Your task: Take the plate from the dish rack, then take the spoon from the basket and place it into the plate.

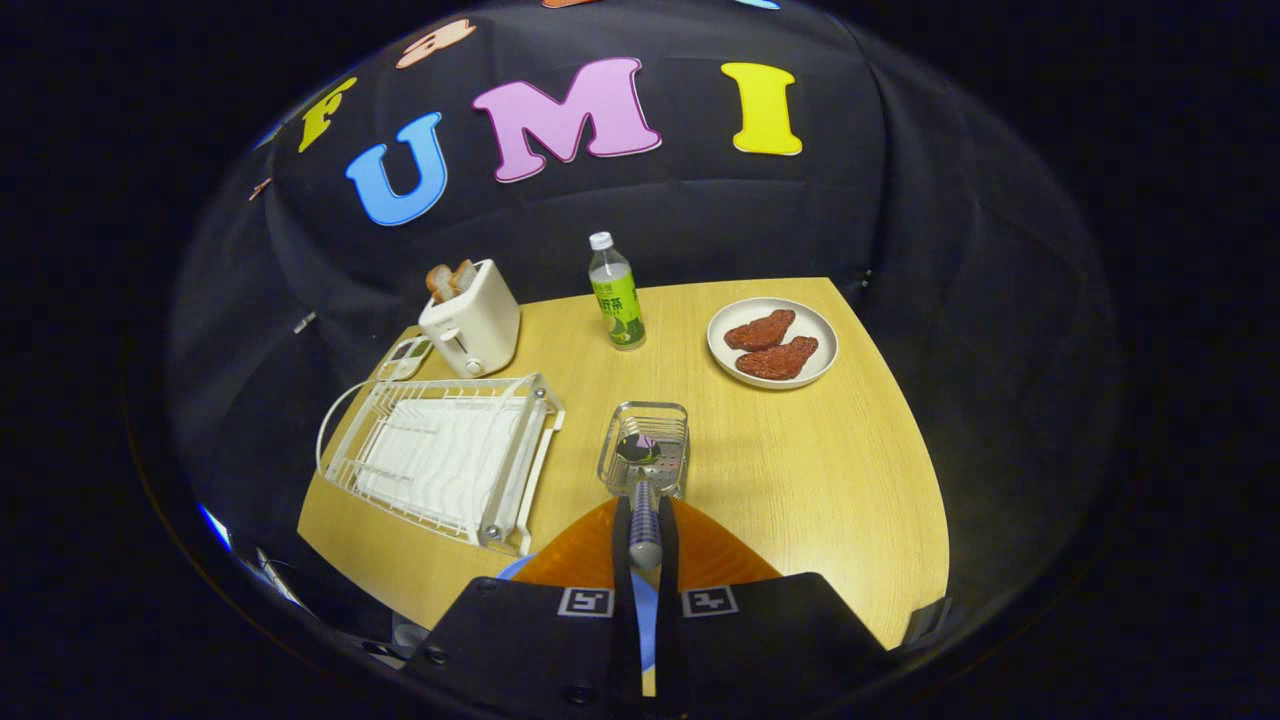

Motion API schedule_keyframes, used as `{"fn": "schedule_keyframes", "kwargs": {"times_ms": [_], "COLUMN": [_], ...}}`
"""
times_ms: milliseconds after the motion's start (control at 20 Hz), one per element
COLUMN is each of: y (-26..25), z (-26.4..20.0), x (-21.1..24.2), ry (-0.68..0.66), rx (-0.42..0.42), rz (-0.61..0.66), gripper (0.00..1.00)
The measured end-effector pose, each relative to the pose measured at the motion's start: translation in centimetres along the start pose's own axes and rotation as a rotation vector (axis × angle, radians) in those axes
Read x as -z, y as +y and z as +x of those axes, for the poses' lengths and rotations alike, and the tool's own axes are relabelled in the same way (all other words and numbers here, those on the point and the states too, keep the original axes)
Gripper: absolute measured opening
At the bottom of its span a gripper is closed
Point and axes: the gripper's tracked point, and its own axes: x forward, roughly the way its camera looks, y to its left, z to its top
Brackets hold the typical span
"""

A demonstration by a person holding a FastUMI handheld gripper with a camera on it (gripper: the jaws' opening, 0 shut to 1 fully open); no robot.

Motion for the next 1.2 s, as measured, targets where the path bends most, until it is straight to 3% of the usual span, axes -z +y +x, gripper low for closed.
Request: {"fn": "schedule_keyframes", "kwargs": {"times_ms": [350, 750, 1200], "y": [4.9, 7.4, 8.4], "z": [-4.6, -1.9, -0.7], "x": [7.4, 15.3, 18.5], "ry": [0.094, 0.197, 0.252], "rx": [-0.089, -0.102, -0.178], "rz": [-0.082, -0.242, -0.367], "gripper": [0.10, 0.10, 0.12]}}
